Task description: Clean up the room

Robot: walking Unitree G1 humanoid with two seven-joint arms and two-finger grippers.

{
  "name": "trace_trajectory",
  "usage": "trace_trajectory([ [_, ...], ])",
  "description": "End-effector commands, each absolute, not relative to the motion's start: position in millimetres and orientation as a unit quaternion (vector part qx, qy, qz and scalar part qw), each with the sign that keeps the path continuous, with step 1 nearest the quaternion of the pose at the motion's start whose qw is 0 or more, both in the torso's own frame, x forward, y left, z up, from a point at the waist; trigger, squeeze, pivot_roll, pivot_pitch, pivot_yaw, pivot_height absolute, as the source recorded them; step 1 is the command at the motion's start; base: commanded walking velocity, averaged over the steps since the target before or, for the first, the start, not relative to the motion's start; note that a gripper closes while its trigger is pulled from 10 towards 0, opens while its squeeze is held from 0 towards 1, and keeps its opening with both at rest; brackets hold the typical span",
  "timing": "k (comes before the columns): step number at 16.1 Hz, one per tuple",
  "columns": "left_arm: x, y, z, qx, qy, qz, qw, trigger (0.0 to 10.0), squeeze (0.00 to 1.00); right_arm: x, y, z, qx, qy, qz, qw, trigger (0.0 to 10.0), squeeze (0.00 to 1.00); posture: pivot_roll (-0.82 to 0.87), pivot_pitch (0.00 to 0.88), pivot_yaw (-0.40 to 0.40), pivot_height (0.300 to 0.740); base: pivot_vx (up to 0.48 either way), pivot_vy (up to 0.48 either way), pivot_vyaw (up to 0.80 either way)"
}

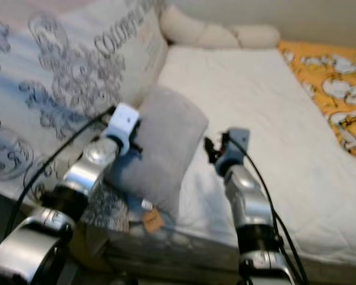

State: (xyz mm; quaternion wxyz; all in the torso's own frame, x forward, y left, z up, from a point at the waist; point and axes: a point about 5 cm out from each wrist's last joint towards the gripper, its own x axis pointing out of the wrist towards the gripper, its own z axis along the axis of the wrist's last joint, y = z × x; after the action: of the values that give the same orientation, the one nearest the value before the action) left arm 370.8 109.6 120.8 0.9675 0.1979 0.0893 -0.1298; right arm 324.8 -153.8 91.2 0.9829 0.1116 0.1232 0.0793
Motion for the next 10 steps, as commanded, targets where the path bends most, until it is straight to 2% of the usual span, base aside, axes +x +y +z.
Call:
trace_trajectory([
  [1,380.5,111.0,138.3,0.205,0.054,-0.107,0.972,10.0,0.00,324.4,-149.8,98.9,0.096,0.106,0.108,0.984,10.0,1.00,0.02,0.000,0.021,0.740,0.000,0.000,0.00],
  [4,390.7,119.0,144.2,0.210,0.050,-0.083,0.973,10.0,0.00,317.6,-143.2,105.5,0.060,0.090,0.185,0.977,10.0,1.00,-0.01,0.000,0.021,0.740,0.000,0.000,0.00],
  [10,404.5,121.3,170.9,0.235,0.001,-0.052,0.971,10.0,0.00,295.3,-159.4,121.8,0.020,0.066,0.255,0.964,10.0,1.00,-0.10,0.000,0.040,0.740,0.000,0.000,0.00],
])
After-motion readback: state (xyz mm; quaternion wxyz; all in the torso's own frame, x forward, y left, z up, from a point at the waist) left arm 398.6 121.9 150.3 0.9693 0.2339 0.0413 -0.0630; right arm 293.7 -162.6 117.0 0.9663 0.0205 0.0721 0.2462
